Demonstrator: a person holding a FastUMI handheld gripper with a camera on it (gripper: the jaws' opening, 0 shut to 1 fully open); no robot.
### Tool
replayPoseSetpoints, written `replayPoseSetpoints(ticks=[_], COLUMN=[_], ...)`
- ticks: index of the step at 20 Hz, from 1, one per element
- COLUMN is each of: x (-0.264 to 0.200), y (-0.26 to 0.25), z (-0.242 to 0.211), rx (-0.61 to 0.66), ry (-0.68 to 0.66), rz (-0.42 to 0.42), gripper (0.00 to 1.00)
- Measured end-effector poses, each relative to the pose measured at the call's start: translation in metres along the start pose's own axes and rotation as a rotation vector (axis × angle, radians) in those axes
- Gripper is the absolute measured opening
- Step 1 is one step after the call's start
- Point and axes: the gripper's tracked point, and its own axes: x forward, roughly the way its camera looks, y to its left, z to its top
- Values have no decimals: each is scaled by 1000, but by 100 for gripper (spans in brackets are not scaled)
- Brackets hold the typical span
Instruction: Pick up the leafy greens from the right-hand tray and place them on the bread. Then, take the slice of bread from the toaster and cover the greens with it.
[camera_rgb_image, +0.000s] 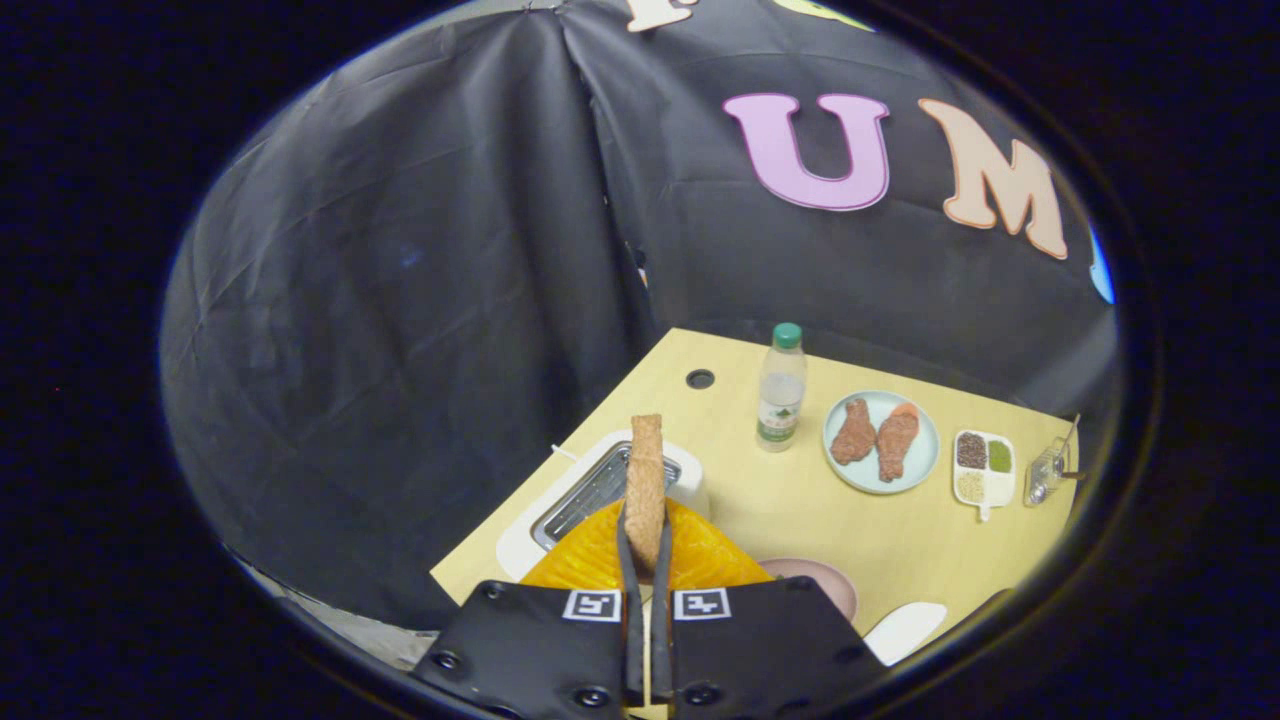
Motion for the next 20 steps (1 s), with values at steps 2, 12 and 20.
replayPoseSetpoints(ticks=[2,12,20], x=[-9,-13,1], y=[-17,-59,-99], z=[-4,-80,-145], rx=[7,232,416], ry=[-14,29,48], rz=[-28,-9,-27], gripper=[5,5,5])
